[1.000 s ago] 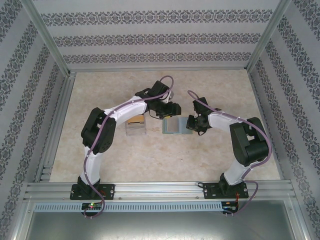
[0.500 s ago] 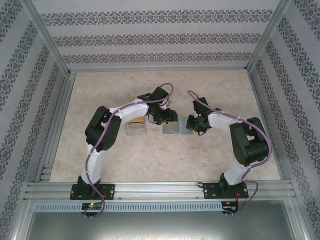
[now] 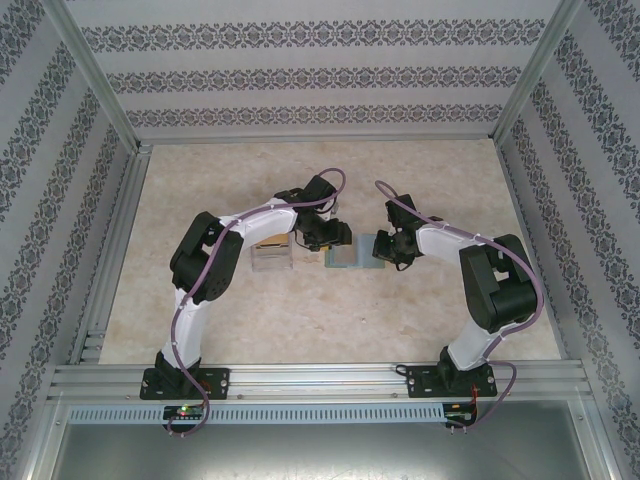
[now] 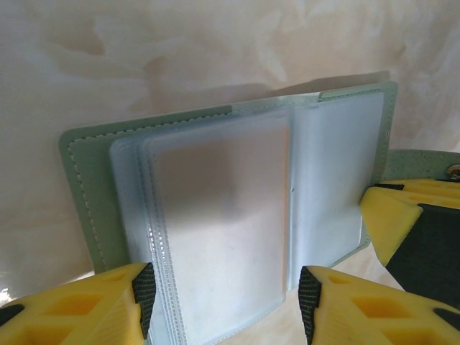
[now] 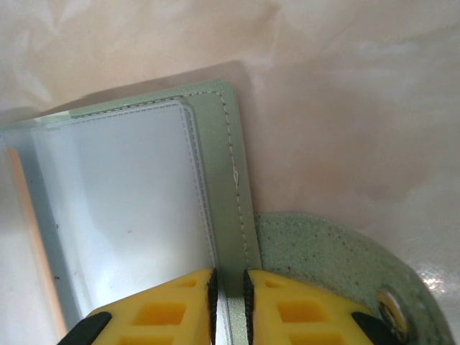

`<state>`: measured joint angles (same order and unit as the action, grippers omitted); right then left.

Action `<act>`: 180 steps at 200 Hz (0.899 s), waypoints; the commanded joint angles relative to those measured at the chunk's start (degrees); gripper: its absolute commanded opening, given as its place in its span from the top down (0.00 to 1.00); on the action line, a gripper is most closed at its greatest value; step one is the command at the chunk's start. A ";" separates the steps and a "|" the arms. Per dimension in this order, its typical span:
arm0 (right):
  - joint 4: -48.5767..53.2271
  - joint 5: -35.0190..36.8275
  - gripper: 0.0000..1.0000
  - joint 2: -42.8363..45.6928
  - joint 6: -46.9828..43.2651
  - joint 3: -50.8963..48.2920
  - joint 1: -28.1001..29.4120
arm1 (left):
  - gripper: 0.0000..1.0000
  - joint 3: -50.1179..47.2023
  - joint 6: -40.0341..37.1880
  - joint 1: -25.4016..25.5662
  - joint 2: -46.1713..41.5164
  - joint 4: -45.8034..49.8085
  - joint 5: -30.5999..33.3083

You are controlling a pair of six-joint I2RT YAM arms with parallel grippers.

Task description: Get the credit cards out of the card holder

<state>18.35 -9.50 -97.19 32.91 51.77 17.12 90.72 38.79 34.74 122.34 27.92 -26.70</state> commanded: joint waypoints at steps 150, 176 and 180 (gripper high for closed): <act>-1.19 -3.60 0.79 -3.44 0.76 -0.67 2.47 | 0.41 0.21 0.66 0.14 3.31 -1.31 -5.65; -1.20 -3.66 0.79 -3.62 0.84 -0.44 2.56 | 0.37 0.51 1.37 0.63 3.86 -2.43 -7.13; -1.16 -3.69 0.79 -3.62 0.84 -0.44 2.61 | 0.37 0.53 1.46 0.66 3.89 -2.66 -7.34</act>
<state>18.35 -9.47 -97.25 32.93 51.79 17.23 90.74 39.38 34.81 123.83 26.81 -31.79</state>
